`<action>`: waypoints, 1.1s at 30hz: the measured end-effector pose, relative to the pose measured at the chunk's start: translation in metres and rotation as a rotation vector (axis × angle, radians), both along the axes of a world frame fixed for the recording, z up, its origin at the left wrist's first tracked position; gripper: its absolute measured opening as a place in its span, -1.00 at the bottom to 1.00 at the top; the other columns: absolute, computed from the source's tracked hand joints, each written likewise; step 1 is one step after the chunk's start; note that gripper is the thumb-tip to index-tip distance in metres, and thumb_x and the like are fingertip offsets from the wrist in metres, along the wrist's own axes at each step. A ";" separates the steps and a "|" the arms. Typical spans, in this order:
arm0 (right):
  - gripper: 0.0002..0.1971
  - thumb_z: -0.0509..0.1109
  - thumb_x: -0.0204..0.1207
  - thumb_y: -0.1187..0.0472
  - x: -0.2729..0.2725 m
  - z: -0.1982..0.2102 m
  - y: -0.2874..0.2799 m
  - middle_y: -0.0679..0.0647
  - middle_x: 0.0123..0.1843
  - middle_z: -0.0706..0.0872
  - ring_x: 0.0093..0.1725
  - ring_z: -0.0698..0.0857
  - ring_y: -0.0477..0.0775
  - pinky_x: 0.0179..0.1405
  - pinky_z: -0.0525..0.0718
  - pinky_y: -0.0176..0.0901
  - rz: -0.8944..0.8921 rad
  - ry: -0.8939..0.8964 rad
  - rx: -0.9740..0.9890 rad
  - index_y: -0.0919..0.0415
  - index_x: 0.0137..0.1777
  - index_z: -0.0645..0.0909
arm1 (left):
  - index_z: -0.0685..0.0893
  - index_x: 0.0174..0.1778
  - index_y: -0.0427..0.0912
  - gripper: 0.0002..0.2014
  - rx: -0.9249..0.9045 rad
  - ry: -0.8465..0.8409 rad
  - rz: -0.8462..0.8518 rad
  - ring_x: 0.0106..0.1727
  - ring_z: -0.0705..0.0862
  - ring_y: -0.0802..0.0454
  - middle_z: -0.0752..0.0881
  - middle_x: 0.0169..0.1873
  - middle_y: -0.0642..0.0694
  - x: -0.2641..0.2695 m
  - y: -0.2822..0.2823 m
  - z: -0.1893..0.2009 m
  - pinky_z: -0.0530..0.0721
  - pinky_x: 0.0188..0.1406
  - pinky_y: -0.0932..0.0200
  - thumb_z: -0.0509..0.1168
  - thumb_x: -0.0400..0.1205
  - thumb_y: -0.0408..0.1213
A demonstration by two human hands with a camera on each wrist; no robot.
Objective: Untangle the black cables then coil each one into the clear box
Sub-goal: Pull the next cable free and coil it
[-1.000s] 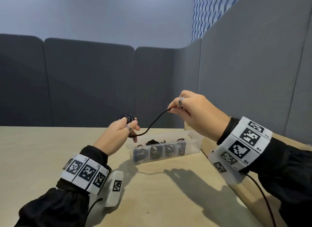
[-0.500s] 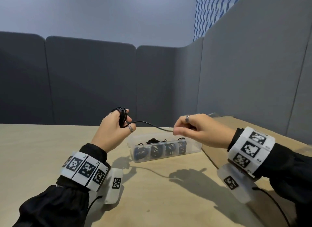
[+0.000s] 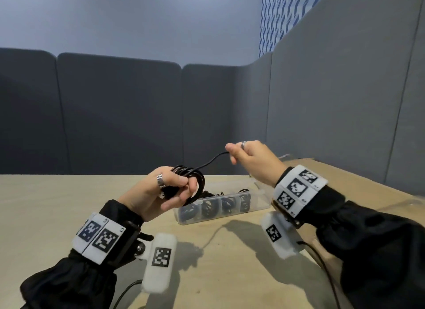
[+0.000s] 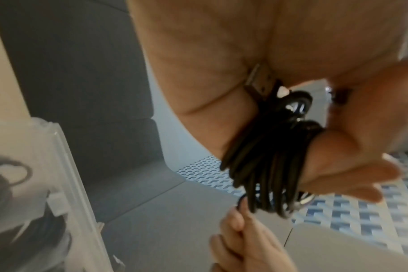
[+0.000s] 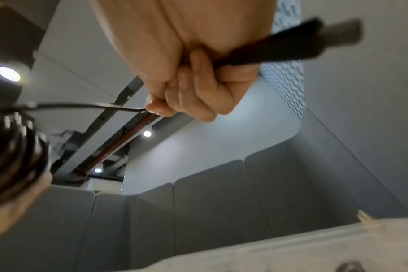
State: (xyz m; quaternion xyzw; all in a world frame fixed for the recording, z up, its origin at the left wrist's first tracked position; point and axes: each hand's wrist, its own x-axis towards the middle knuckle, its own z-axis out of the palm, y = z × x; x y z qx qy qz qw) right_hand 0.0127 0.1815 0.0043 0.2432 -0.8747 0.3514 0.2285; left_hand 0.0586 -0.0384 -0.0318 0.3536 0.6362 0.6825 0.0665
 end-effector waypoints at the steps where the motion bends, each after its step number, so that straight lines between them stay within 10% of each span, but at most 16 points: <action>1: -0.54 0.15 0.67 -0.06 -0.001 -0.006 -0.008 -0.09 -0.61 0.36 -0.58 0.38 -0.14 -0.39 0.38 -0.19 -0.013 -0.014 0.038 0.06 -0.47 0.50 | 0.73 -0.43 -0.17 -0.88 0.073 -0.023 -0.021 -0.77 0.37 0.24 0.55 -0.73 0.02 0.001 0.001 0.000 0.42 -0.52 0.37 0.42 0.25 -0.19; 4: -0.61 0.10 0.69 -0.05 0.002 -0.027 -0.033 -0.06 -0.49 0.48 -0.39 0.52 -0.03 -0.20 0.42 -0.10 0.001 -0.079 0.176 0.08 -0.32 0.52 | 0.80 -0.33 -0.24 -0.78 0.430 -0.109 0.007 -0.57 0.60 0.20 0.66 -0.50 -0.04 0.001 0.006 0.003 0.63 -0.39 0.40 0.55 0.22 -0.19; 7: -0.76 0.03 0.74 0.08 0.024 -0.044 -0.053 -0.02 -0.39 0.49 -0.33 0.49 0.09 -0.20 0.41 -0.05 0.165 -0.109 0.297 0.15 -0.12 0.38 | 0.80 -0.12 -0.31 -0.74 0.671 -0.098 0.223 -0.19 0.78 0.12 0.79 -0.25 -0.11 -0.007 0.008 0.009 0.72 -0.14 0.35 0.19 0.61 -0.34; 11: -0.82 0.12 0.70 0.06 0.051 -0.041 -0.058 -0.03 -0.25 0.61 -0.23 0.56 0.06 -0.13 0.52 -0.01 0.256 -0.017 0.335 0.15 0.00 0.46 | 0.61 0.08 -0.28 -0.79 0.394 0.125 0.570 0.01 0.79 0.02 0.84 -0.17 -0.10 -0.022 -0.001 0.003 0.72 0.02 0.26 0.06 0.74 -0.40; 14: -0.77 0.13 0.69 0.03 0.053 -0.032 -0.052 0.01 -0.02 0.73 0.01 0.68 0.14 -0.02 0.62 0.07 0.104 0.205 0.420 0.08 0.14 0.57 | 0.63 -0.06 -0.16 -0.82 -0.091 0.324 0.739 -0.13 0.75 0.22 0.82 -0.30 0.04 -0.027 -0.003 -0.008 0.64 -0.04 0.27 0.12 0.72 -0.37; 17: -0.79 0.10 0.68 -0.05 0.045 -0.028 -0.042 -0.08 -0.13 0.69 -0.05 0.69 0.11 -0.08 0.62 0.04 -0.066 0.324 0.457 -0.06 0.19 0.47 | 0.63 -0.22 -0.27 -0.67 -0.424 0.234 0.565 -0.43 0.62 0.18 0.73 -0.49 -0.07 -0.017 0.007 -0.011 0.53 -0.31 0.34 0.08 0.75 -0.23; 23: -0.80 0.15 0.71 0.12 0.029 -0.033 -0.029 -0.05 -0.31 0.71 -0.45 0.54 -0.24 -0.38 0.47 -0.45 0.400 -0.170 0.013 0.10 0.24 0.51 | 0.59 -0.32 -0.42 -0.35 -0.217 -0.100 0.126 -0.67 0.34 0.04 0.53 -0.63 -0.20 -0.001 0.010 0.001 0.49 -0.42 0.27 -0.20 0.68 0.02; 28: -0.78 0.15 0.59 -0.10 0.030 -0.047 -0.032 -0.04 -0.16 0.67 -0.33 0.50 -0.07 -0.47 0.39 -0.36 0.603 -0.395 -0.055 -0.18 0.17 0.52 | 0.63 -0.57 -0.25 -0.37 -0.148 -0.218 0.170 -0.83 0.19 0.09 0.45 -0.79 -0.11 -0.004 0.021 -0.007 0.37 -0.66 0.28 -0.13 0.66 -0.04; 31: -0.77 0.23 0.66 0.05 0.029 -0.048 -0.032 0.01 0.03 0.72 -0.25 0.62 -0.31 -0.31 0.50 -0.48 0.512 -0.330 0.030 0.04 0.26 0.46 | 0.49 -0.72 -0.24 -0.37 -0.182 -0.226 0.264 -0.84 0.20 0.08 0.39 -0.84 -0.12 -0.007 0.026 -0.012 0.39 -0.67 0.31 -0.05 0.65 -0.02; 33: -0.71 0.22 0.66 0.07 0.025 -0.048 -0.032 0.08 0.08 0.76 0.00 0.70 -0.12 0.01 0.60 -0.24 0.424 -0.262 0.106 0.16 0.31 0.45 | 0.48 -0.65 -0.31 -0.38 -0.203 -0.171 0.387 -0.84 0.24 0.06 0.42 -0.81 -0.15 -0.009 0.029 -0.015 0.39 -0.68 0.30 -0.01 0.71 -0.08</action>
